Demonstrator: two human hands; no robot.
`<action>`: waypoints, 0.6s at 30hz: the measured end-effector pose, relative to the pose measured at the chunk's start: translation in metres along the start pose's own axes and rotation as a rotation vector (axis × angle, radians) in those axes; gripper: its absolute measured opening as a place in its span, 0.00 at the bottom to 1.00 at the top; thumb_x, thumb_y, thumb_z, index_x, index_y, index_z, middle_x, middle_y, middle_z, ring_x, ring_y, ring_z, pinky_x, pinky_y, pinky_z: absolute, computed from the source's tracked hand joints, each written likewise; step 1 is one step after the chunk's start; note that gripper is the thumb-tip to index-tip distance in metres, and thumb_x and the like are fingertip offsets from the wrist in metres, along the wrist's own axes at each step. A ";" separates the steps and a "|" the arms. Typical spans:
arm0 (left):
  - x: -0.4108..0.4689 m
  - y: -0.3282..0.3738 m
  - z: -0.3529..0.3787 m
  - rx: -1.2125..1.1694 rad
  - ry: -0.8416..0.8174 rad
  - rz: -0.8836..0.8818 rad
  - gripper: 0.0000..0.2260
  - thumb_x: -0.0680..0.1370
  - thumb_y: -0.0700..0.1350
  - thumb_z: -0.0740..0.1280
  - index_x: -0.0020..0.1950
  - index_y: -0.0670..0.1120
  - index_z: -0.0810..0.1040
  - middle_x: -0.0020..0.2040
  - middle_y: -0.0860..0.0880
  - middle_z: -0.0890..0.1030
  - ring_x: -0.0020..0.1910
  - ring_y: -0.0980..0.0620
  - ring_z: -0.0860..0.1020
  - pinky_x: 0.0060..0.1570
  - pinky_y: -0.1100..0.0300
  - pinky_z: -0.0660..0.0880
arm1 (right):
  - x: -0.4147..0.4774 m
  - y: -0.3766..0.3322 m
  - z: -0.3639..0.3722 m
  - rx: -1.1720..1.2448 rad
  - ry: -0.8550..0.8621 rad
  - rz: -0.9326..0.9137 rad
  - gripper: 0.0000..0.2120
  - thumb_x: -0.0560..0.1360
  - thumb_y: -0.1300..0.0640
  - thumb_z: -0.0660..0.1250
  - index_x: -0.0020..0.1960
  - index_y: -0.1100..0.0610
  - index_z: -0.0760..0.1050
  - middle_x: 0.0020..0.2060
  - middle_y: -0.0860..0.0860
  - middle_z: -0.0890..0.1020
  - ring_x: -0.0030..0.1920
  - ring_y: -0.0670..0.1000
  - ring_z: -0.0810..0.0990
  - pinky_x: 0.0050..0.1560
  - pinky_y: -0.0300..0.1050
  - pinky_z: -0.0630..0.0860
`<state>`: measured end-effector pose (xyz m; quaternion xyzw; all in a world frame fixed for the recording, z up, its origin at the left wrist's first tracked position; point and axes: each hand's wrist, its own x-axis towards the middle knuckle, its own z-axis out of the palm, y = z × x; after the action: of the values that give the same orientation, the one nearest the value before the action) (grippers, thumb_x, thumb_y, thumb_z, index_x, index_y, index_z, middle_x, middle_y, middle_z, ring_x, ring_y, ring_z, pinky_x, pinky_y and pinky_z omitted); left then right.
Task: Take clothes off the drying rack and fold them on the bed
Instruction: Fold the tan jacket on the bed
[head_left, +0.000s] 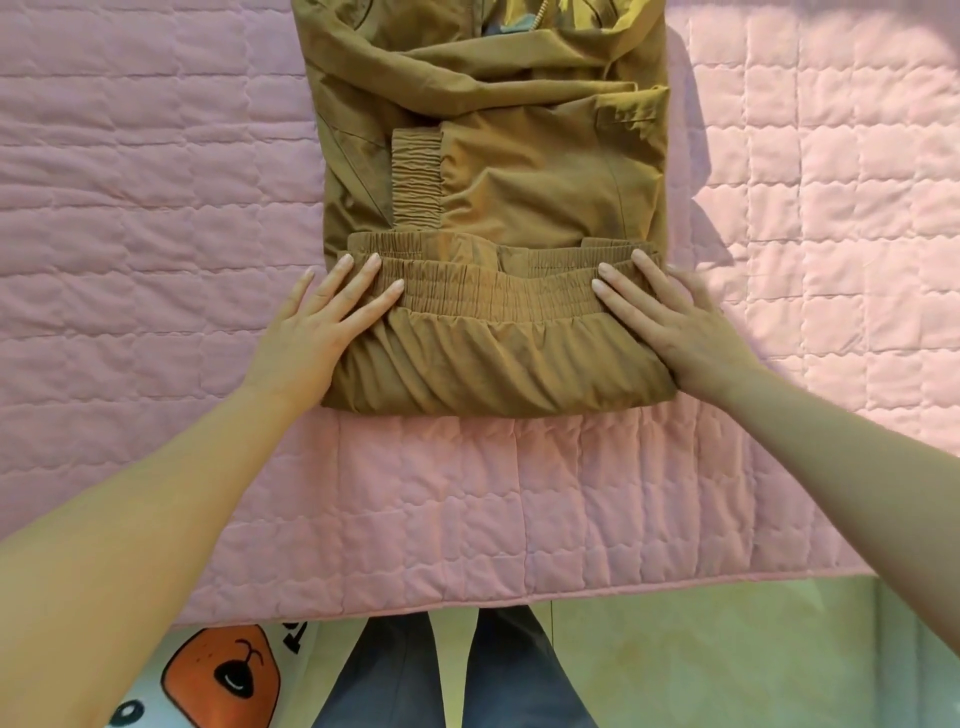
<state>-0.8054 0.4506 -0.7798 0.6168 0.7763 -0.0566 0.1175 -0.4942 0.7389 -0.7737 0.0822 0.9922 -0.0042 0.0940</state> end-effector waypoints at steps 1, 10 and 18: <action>0.000 0.000 0.000 -0.012 -0.006 0.000 0.45 0.68 0.25 0.59 0.79 0.54 0.50 0.80 0.48 0.52 0.78 0.47 0.51 0.75 0.48 0.50 | 0.001 0.003 0.000 -0.006 -0.016 -0.011 0.36 0.75 0.69 0.58 0.79 0.54 0.50 0.78 0.48 0.54 0.77 0.57 0.53 0.72 0.56 0.55; 0.009 -0.012 -0.006 -0.394 -0.046 -0.035 0.35 0.76 0.28 0.55 0.78 0.56 0.57 0.79 0.53 0.55 0.78 0.49 0.51 0.74 0.50 0.55 | 0.020 0.017 -0.010 0.252 -0.079 0.011 0.30 0.76 0.69 0.63 0.75 0.53 0.63 0.75 0.47 0.63 0.76 0.52 0.56 0.72 0.50 0.55; -0.019 0.005 -0.049 -0.816 -0.201 -0.275 0.30 0.78 0.27 0.58 0.72 0.55 0.67 0.77 0.49 0.62 0.77 0.49 0.57 0.75 0.50 0.54 | 0.005 0.004 -0.039 0.842 -0.263 0.236 0.28 0.75 0.72 0.60 0.65 0.44 0.74 0.67 0.40 0.71 0.73 0.43 0.64 0.72 0.34 0.55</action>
<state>-0.8021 0.4453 -0.7278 0.4022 0.7947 0.1797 0.4176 -0.5057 0.7451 -0.7366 0.2247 0.8675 -0.4067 0.1775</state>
